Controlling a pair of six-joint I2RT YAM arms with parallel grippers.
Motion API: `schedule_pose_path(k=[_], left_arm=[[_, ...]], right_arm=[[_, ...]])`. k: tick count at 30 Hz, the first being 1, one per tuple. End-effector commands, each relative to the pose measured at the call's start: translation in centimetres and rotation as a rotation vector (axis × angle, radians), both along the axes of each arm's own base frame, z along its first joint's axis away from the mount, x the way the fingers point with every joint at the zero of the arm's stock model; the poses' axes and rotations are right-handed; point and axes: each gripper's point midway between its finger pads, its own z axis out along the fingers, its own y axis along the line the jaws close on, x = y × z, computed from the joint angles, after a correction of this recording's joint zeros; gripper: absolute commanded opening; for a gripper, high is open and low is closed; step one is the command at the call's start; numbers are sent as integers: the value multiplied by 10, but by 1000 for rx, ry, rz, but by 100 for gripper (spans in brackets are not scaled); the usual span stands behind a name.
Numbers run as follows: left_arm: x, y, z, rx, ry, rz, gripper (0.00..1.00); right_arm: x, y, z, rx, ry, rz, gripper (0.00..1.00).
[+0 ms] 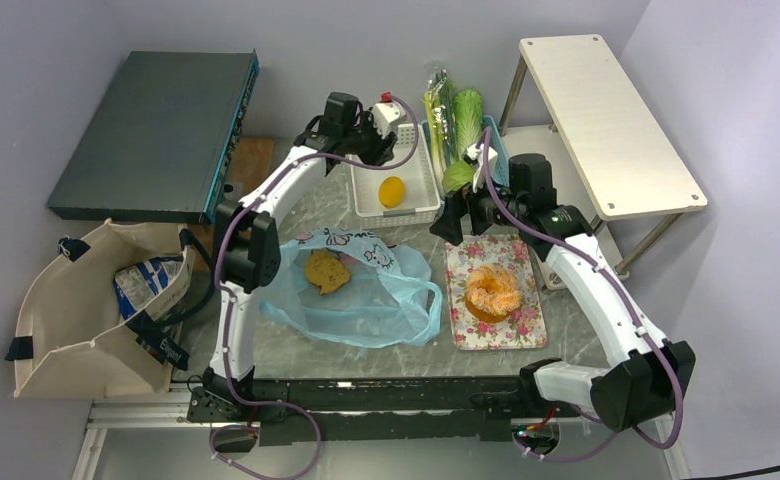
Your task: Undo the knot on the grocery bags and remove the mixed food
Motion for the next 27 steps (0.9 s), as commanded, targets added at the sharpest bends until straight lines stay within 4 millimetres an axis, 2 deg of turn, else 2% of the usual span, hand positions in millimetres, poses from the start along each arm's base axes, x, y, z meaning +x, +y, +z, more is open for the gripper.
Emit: schedule_pose_path(k=[1,8,18,21,23,25,27], left_arm=[[31,-14,25,-98,-100,8,34],[47,-17,-24,-58,-81,10,36],[51,-18,-66,-49,-19,19,45],[51,-17,-69,-45,-9,28,58],[52,-15,-66,-49,-8,45,75],[54,-14,-54,-57,-15,55,89],[54,-14,-33,-70,-37,56,98]], right_arm=[[-1,-6,9,9,-35,-28,96],[-2,-7,5,3,-24,-20,97],[-6,-9,-1,-11,-15,-9,97],[-8,-9,-3,-14,-13,-6,97],[-9,-9,-4,-13,-10,-1,97],[-9,-8,-5,-12,-3,4,97],[-9,-7,-4,-8,-3,8,97]])
